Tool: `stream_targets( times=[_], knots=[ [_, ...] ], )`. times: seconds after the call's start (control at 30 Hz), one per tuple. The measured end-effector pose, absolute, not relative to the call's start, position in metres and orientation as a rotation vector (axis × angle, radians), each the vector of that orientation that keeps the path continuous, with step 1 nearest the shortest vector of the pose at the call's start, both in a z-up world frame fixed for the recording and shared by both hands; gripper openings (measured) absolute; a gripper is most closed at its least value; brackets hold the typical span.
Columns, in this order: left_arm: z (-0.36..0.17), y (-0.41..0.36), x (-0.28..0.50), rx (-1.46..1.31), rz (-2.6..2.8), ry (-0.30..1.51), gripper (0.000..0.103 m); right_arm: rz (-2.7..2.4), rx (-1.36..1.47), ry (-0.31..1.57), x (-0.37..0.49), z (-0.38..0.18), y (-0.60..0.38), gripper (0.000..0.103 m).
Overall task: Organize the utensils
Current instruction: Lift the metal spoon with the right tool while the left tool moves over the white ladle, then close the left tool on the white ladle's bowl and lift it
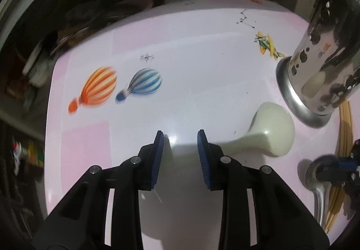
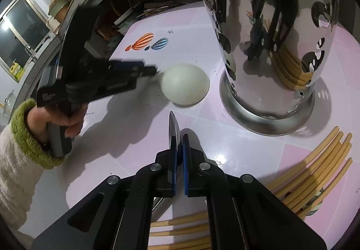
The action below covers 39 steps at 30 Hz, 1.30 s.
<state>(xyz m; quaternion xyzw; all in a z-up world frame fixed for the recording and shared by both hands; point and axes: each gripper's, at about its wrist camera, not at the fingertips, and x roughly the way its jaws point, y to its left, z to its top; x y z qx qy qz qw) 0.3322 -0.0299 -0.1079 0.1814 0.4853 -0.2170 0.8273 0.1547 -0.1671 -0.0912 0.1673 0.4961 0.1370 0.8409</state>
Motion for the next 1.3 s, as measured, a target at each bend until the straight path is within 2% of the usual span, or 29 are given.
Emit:
stream_targets(
  times=[0.37, 0.6, 0.63, 0.7, 0.8, 0.93, 1.3],
  knots=[
    [-0.104, 0.031, 0.277, 0.249, -0.366, 1.112, 0.029, 0.279, 0.36, 1.036, 0.145, -0.088, -0.171, 0.005],
    [-0.1, 0.03, 0.245, 0.276, -0.406, 1.062, 0.03, 0.269, 0.369, 1.04, 0.14, -0.089, -0.181, 0.005],
    [-0.092, 0.027, 0.243, 0.266, -0.428, 1.018, 0.033, 0.269, 0.373, 1.039, 0.139, -0.088, -0.182, 0.005],
    [-0.076, 0.018, 0.24, 0.255, -0.486, 0.933, 0.057, 0.264, 0.376, 1.038, 0.137, -0.087, -0.184, 0.005],
    [-0.062, -0.006, 0.238, 0.282, -0.595, 0.864, 0.067, 0.259, 0.386, 1.041, 0.136, -0.089, -0.186, 0.005],
    [-0.065, -0.043, 0.245, 0.383, -0.709, 0.858, 0.07, 0.253, 0.394, 1.043, 0.135, -0.09, -0.189, 0.005],
    [-0.099, -0.096, 0.28, 0.565, -0.813, 1.005, 0.069, 0.245, 0.408, 1.045, 0.134, -0.092, -0.197, 0.005]
  ],
)
